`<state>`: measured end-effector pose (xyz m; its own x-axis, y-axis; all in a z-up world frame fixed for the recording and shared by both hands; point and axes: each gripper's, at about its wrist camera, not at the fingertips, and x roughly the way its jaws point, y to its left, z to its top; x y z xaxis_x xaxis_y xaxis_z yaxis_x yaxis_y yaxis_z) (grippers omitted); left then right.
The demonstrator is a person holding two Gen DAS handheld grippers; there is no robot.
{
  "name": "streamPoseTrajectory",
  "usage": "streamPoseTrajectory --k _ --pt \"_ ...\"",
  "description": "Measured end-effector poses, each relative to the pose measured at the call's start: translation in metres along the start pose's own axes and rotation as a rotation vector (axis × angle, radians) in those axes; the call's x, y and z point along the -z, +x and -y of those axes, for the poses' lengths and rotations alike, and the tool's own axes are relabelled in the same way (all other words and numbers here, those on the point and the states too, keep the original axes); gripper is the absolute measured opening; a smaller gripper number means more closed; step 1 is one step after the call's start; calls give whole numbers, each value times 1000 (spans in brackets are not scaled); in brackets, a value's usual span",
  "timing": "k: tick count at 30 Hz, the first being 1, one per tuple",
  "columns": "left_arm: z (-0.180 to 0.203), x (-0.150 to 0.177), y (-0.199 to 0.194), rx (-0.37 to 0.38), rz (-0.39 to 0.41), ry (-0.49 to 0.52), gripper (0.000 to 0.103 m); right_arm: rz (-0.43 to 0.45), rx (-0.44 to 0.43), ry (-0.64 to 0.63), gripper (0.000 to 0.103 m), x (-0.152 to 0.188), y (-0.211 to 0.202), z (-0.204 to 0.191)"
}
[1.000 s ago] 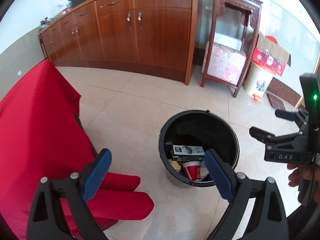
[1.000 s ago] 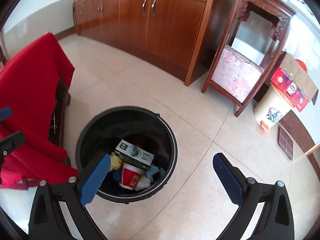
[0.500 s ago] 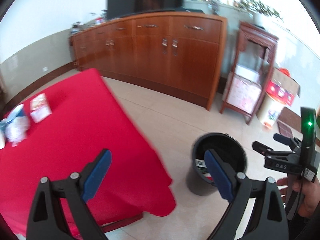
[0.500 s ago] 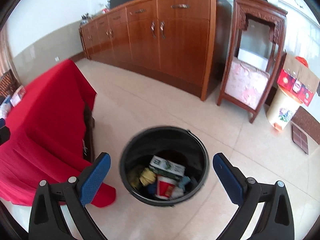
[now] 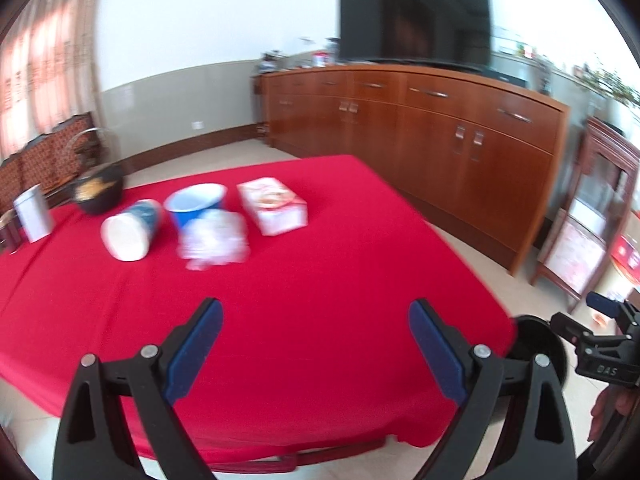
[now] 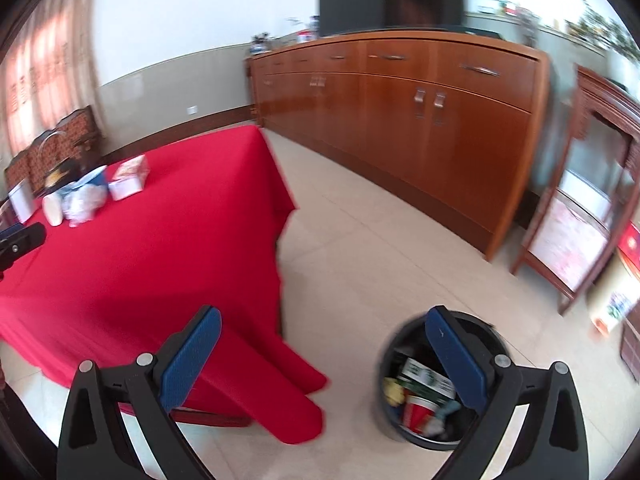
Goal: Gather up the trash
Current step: 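Move both grippers back toward the table, then grasp the clear plastic bag with the right gripper while the left grasps the blue-white paper cup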
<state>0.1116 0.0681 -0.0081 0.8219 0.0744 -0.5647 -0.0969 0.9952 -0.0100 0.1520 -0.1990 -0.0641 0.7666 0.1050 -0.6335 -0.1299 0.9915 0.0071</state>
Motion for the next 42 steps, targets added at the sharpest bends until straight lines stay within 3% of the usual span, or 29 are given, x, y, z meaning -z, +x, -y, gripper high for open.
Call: streamPoseTrajectory --k 8,17,26,36,37,42 --pt "-78 9 -3 -118 3 -79 95 -1 -131 -125 103 -32 18 -98" --pt "-142 13 11 -208 -23 -126 95 8 -231 -168 89 -63 37 -177" --pt "-187 7 32 -234 -35 -159 95 -35 -331 -245 80 -90 84 -285" --pt "-206 -11 83 -217 -86 -154 95 -161 -370 -273 68 -107 149 -346" --pt "-205 -14 90 -210 -93 -148 95 -165 -368 -277 67 -108 153 -349" --pt "-202 -29 117 -202 -114 -123 95 -193 -372 -290 36 -115 172 -353"
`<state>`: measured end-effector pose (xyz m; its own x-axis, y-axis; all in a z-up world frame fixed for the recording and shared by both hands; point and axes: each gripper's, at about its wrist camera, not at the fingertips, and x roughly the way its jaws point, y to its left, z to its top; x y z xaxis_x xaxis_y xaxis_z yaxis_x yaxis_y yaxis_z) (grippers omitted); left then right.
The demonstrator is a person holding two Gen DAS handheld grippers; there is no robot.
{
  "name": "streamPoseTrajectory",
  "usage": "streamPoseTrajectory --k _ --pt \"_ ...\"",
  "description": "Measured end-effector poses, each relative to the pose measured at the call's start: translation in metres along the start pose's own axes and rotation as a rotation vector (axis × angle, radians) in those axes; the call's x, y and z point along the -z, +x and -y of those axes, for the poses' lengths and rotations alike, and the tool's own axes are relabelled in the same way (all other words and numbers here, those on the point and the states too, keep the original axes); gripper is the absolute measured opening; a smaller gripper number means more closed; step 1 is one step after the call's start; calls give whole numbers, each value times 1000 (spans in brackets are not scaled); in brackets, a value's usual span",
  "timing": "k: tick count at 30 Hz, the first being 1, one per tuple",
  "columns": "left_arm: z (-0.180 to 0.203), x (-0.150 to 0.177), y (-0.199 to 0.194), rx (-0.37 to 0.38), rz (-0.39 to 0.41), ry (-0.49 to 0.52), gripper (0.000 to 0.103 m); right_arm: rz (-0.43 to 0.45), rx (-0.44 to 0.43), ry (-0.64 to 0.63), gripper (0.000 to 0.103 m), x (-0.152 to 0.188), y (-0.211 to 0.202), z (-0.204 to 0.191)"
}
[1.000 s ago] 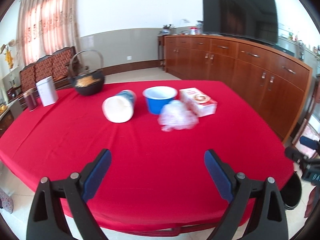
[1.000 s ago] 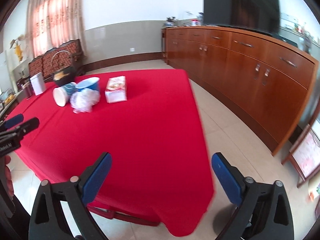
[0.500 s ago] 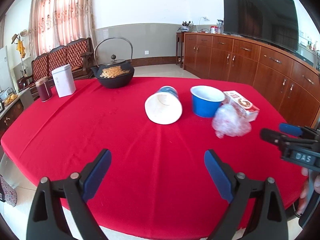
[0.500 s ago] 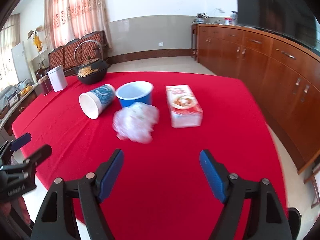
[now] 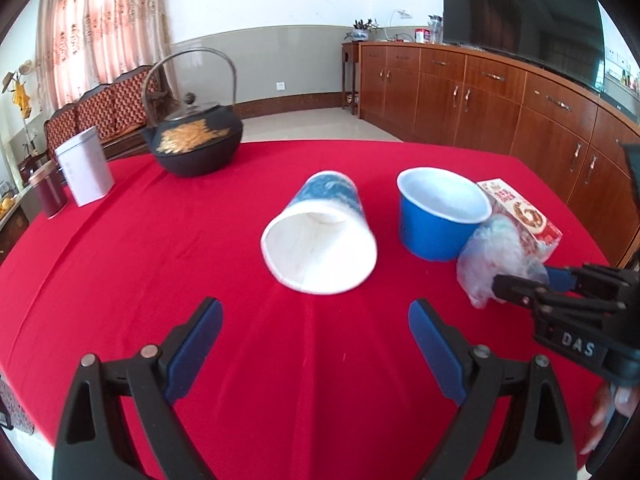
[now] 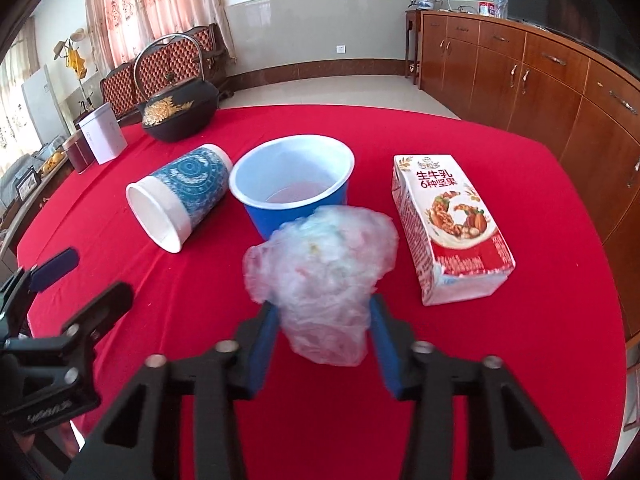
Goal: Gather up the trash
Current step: 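Grasp the clear plastic bag with the right gripper while the left grasps the blue-white paper cup, then carry plastic bag and paper cup over the black bin and open both grippers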
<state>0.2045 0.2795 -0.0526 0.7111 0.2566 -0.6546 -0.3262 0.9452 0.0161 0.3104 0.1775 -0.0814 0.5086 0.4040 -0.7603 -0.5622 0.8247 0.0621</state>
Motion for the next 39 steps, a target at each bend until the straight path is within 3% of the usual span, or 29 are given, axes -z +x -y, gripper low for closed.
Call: streamPoseTrajectory --k 5,9,15,16,17,32,39 --pt "0 -15 18 4 -20 -9 95 17 -6 19 24 -7 6 15" --pt "0 -25 28 29 -50 -30 95 21 -11 31 22 -15 10 24" --pt "10 -33 50 9 -98 18 95 23 -30 47 22 -21 13 30" --pt "12 -32 53 13 -113 27 86 23 -33 47 21 -21 13 31" --pt "12 -31 55 27 -131 31 69 24 -38 45 21 -20 12 31" --pt "26 1 -29 76 -10 1 62 83 -43 55 16 -4 -25 33" --pt "31 3 -57 117 18 5 62 130 -27 64 16 13 -69 32"
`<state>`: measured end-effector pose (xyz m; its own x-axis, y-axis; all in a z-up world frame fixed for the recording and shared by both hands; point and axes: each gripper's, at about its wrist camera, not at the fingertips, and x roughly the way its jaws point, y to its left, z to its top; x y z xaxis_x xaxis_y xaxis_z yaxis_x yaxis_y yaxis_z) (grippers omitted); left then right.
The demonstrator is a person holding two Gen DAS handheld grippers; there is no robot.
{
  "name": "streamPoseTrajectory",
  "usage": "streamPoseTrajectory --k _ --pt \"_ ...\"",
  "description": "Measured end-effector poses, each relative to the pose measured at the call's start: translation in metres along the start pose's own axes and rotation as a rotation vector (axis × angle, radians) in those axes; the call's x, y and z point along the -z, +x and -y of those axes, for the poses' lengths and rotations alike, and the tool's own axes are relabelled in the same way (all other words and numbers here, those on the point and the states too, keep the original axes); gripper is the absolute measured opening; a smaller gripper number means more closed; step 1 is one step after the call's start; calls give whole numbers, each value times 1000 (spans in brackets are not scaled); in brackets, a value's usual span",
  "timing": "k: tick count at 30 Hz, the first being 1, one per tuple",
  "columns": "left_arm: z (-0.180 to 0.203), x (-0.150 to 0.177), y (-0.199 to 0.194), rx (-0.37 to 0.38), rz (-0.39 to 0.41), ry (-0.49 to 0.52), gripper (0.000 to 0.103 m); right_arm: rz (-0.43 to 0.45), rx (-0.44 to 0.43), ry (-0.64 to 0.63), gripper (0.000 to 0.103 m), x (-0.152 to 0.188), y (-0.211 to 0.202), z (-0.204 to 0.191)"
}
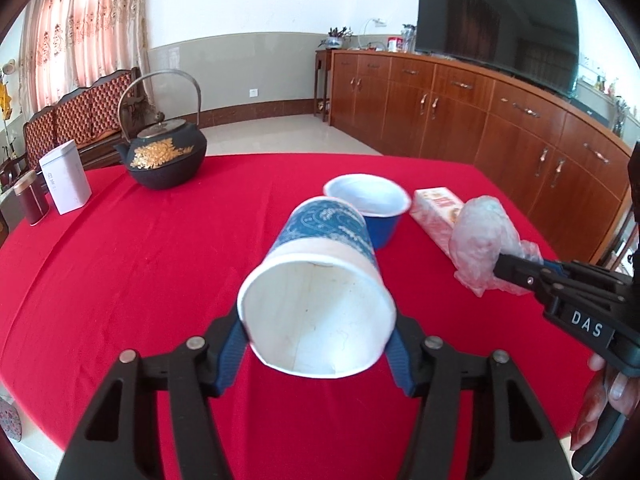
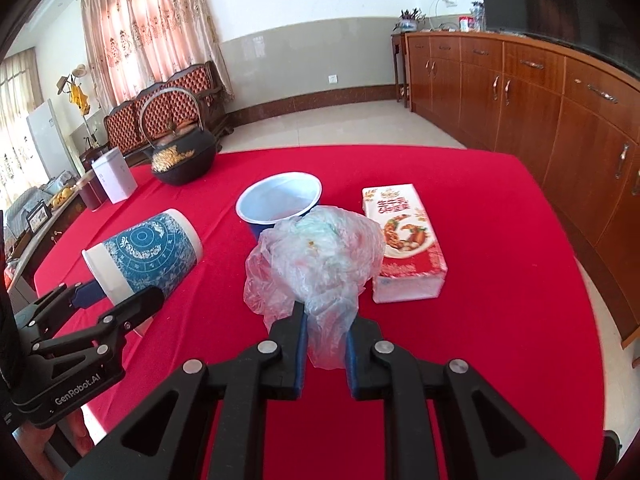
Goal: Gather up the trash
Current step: 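Carry plastic bag and paper cup over the black bin and open both grippers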
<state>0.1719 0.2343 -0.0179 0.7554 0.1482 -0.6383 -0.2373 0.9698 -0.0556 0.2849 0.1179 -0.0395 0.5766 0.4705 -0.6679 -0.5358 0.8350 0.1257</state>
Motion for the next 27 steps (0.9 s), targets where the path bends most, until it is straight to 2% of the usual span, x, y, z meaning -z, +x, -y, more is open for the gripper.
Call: streamPoseTrajectory --k 9,14,27 --pt "38 11 -41 54 48 66 62 71 67 23 16 24 -81 22" --pt "71 18 -60 109 69 115 62 103 105 42 16 36 -121 39" --pt "156 31 -86 252 93 224 62 152 253 152 16 89 -211 114"
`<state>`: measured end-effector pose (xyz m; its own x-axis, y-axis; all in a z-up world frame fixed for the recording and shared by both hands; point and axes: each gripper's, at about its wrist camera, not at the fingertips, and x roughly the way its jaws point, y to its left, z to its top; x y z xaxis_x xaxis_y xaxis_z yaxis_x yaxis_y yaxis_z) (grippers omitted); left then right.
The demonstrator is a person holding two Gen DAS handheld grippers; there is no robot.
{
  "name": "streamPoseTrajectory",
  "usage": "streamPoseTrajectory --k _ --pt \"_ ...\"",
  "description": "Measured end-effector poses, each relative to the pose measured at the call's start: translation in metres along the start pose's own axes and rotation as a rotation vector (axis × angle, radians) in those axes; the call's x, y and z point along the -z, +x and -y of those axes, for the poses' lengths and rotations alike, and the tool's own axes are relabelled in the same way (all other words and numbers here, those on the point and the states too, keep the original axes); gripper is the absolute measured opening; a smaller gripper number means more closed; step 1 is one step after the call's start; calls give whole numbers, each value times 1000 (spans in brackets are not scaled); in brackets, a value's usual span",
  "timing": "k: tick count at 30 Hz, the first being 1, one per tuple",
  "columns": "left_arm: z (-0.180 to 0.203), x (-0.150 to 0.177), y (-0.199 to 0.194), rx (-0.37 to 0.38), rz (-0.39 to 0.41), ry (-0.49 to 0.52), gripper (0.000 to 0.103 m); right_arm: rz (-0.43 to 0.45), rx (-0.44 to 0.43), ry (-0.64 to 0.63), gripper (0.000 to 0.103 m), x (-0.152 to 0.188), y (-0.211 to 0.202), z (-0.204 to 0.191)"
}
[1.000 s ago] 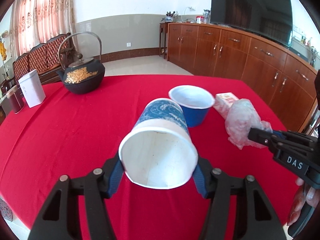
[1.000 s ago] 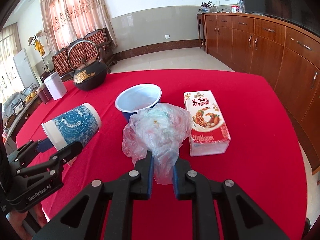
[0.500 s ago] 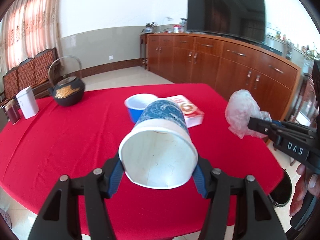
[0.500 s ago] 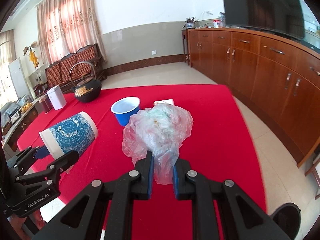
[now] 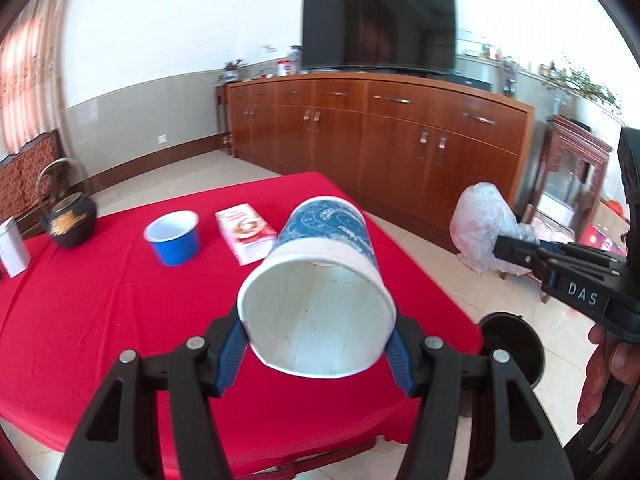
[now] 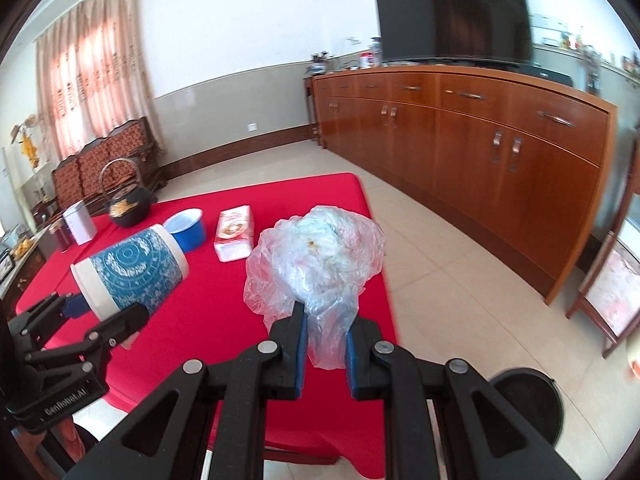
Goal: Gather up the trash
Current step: 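Carry plastic bag and paper cup over the black bin and open both grippers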
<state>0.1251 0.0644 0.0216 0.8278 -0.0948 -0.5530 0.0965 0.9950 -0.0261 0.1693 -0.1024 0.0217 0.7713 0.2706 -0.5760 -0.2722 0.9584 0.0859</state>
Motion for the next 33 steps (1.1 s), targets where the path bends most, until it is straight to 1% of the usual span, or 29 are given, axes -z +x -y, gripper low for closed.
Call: streamPoseTrajectory --k 9,14,18,25,33 --pt "62 -8 13 106 -1 80 62 6 114 72 16 24 -39 76" --pt "95 -8 18 156 -11 130 62 -4 168 109 16 37 -51 114" --pt "122 -4 26 197 -29 162 62 -22 211 147 16 53 -59 147" --pt "170 6 40 272 -65 220 62 -48 275 189 16 80 -75 193" --pt "210 21 64 321 -125 261 62 -98 326 226 16 109 -78 235"
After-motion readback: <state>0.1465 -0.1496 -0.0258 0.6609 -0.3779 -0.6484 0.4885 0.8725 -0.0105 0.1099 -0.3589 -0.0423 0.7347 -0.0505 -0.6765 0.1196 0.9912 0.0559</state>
